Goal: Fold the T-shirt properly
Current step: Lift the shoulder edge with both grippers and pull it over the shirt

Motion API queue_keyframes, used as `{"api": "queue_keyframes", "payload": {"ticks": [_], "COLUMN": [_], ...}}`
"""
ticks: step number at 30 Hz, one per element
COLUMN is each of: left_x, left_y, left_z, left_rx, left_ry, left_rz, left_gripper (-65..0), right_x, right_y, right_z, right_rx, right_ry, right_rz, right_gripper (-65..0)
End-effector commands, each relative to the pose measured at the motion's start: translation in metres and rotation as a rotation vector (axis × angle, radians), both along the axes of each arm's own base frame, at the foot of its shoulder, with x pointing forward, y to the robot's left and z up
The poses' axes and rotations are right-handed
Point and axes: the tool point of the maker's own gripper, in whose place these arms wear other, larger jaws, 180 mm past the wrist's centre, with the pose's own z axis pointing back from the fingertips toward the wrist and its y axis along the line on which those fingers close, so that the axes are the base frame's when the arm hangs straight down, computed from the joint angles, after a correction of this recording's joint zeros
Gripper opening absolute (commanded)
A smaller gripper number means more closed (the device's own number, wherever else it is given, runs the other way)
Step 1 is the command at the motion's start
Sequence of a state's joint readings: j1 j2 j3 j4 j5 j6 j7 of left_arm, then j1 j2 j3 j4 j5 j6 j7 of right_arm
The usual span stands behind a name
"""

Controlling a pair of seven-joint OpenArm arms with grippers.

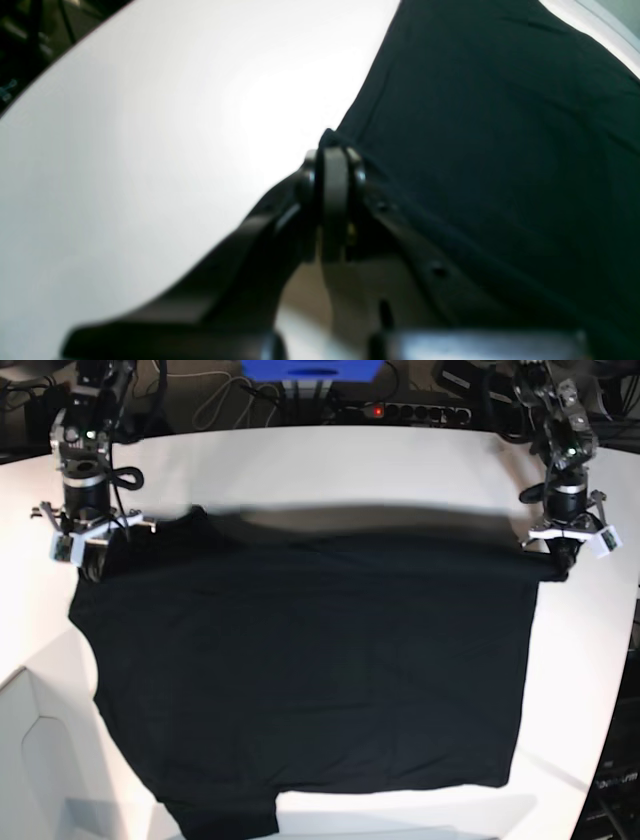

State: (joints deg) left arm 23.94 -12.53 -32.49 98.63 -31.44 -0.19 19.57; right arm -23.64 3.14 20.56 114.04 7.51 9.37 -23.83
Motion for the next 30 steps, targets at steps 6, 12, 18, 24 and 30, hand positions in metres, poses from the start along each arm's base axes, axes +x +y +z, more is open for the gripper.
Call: {"api": "queue_keyframes", "payload": {"ticks": [6, 12, 18, 24, 30], "left_x": [0.03, 0.051, 0.076, 0.09, 0.102], "left_y": [0.011, 0.016, 0.027, 0.034, 0.036], "left_z": [0.011, 0.001, 0.02, 0.018, 0.02], "left_rx": [-0.01, -0.049, 0.06, 0.049, 0.03], "left_ry": [-0.054, -0.046, -0.062, -0.066, -0.081], "left_rz": [0.017, 0.038, 0.038, 0.057, 0.068], "left_gripper": [-65.0, -65.0, -65.0, -65.0, -65.0], "right_x": [0.062, 0.101, 0.133, 0.161, 0.179], "right_y": [0.009, 0.003, 0.012, 0.01, 0.008], "right_z": [0.033, 0.022, 0.012, 0.01, 0.008], "right_rx": [0.017, 0.048, 0.034, 0.065, 0.092], "right_ry": [-0.061, 0.012, 0.049, 0.056, 0.068], "right_rz": [0.063, 0.074, 0.143, 0.138, 0.129], "right_gripper": [-65.0, -65.0, -65.0, -65.0, -65.0]}}
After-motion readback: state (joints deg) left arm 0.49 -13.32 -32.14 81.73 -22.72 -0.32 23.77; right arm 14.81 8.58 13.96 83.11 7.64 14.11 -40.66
